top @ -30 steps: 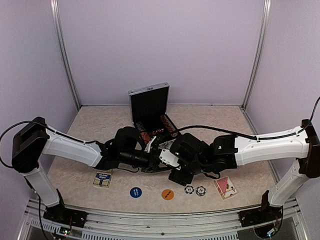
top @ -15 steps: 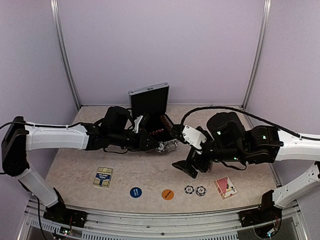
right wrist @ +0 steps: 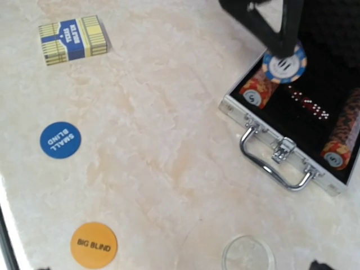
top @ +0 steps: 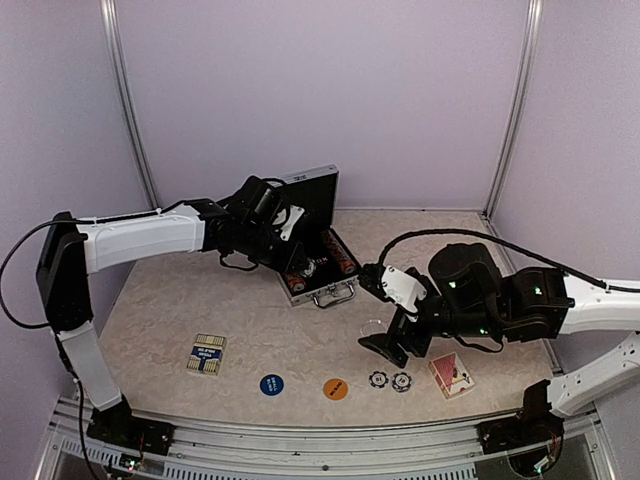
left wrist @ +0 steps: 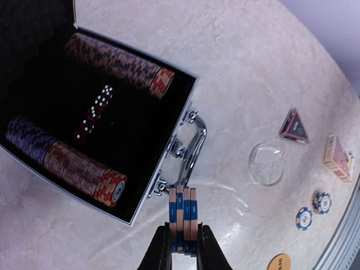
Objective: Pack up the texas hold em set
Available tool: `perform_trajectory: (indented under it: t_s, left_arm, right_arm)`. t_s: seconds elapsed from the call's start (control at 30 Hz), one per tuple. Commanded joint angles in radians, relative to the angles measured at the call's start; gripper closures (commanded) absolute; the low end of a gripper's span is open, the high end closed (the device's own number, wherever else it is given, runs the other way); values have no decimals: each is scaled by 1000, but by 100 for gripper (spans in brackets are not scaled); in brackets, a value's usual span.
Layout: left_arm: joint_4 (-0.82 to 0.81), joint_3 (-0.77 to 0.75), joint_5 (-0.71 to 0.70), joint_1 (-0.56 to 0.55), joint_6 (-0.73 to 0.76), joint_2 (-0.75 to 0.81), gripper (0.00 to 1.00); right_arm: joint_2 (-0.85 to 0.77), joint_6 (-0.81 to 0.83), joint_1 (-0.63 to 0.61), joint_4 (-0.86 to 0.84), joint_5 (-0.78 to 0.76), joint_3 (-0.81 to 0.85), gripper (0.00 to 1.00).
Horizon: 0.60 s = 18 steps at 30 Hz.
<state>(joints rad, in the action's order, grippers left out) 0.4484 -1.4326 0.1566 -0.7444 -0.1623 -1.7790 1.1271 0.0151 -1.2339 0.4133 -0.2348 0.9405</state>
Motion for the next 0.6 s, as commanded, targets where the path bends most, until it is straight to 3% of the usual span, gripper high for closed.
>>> perform_trajectory:
  t_s: [0.0, 0.57]
  left_arm:
    - [110, -40, -92, 12, 158, -60, 100]
    - [92, -94, -202, 37, 313, -187, 100]
  right_arm:
    - [-35, -12, 2, -37, 23, -23, 0]
    - [-69, -45, 2, -50, 56, -71, 0]
